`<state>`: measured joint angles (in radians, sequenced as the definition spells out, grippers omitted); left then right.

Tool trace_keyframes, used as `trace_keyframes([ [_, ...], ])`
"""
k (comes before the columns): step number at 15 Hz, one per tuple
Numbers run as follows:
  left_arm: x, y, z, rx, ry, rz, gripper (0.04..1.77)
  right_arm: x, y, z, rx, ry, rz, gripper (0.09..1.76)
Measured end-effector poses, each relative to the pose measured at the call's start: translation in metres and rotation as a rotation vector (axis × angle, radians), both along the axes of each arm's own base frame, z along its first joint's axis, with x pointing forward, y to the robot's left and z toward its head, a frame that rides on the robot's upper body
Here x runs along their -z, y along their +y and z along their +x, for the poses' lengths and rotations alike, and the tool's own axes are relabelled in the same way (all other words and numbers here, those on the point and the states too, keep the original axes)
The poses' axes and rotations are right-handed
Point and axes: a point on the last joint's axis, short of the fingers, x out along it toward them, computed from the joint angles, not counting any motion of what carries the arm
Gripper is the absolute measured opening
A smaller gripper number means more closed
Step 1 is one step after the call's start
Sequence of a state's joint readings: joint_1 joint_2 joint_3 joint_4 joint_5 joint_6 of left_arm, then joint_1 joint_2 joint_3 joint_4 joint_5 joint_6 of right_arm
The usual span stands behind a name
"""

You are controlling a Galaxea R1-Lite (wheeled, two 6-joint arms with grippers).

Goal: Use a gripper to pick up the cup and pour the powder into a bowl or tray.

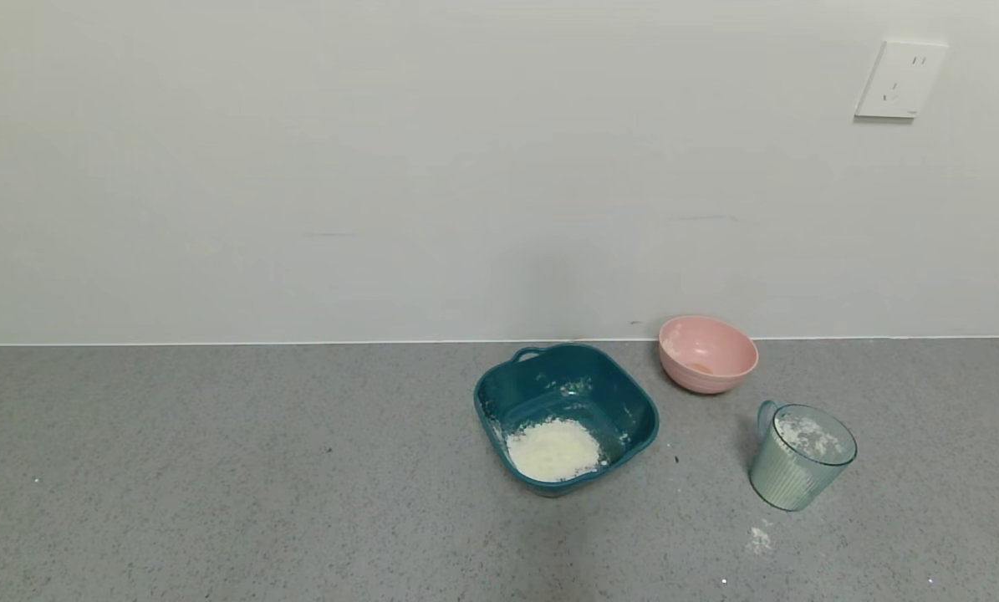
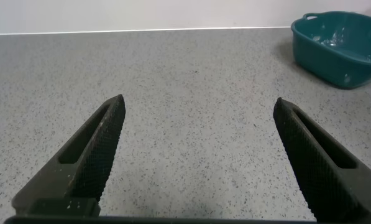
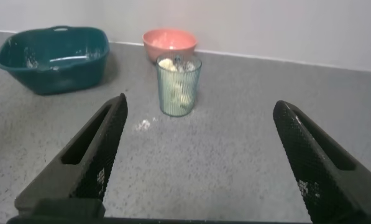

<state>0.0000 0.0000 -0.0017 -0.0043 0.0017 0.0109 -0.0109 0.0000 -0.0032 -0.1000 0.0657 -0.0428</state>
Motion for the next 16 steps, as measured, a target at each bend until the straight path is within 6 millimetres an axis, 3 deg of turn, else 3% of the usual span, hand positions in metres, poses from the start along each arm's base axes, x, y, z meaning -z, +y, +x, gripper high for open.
trace_keyframes([
  [9, 0.0000, 0.0000, 0.0000, 0.000, 0.000, 0.000, 1.72, 0.0054, -0.0015, 0.0007, 0.047, 0.052, 0.214, 1.70],
  [16, 0.0000, 0.0000, 0.0000, 0.000, 0.000, 0.000, 1.72, 0.0092, -0.0022, 0.0008, 0.088, 0.085, 0.091, 1.71],
])
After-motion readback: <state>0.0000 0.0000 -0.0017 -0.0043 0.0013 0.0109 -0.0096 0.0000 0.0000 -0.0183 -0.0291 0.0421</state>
